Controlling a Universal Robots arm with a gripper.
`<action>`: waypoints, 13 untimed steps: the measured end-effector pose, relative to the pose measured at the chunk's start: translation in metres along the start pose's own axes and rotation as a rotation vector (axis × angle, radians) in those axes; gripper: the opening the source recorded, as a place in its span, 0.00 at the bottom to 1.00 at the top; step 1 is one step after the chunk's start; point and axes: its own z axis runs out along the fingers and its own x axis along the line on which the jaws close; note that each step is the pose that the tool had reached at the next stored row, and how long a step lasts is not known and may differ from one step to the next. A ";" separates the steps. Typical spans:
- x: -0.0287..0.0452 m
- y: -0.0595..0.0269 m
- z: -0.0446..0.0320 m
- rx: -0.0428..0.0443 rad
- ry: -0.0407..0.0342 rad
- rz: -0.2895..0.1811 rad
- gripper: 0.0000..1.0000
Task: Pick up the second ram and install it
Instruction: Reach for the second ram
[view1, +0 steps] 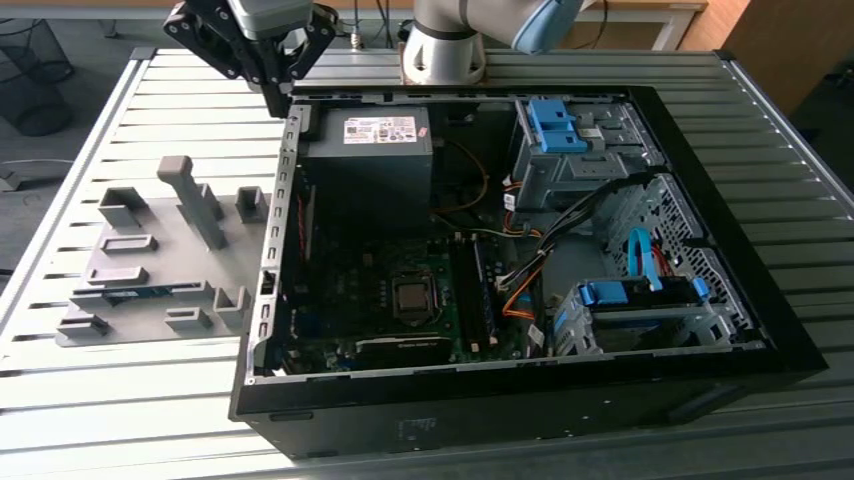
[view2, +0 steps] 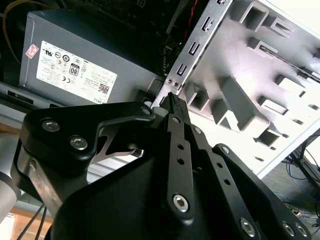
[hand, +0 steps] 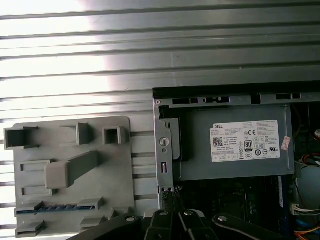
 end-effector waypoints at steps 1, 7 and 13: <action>0.0003 0.0000 0.0000 0.0000 0.0000 0.000 0.11; 0.0020 -0.0002 0.0001 0.0000 0.0000 0.000 0.11; 0.0039 -0.0003 0.0001 0.0000 0.0000 0.000 0.11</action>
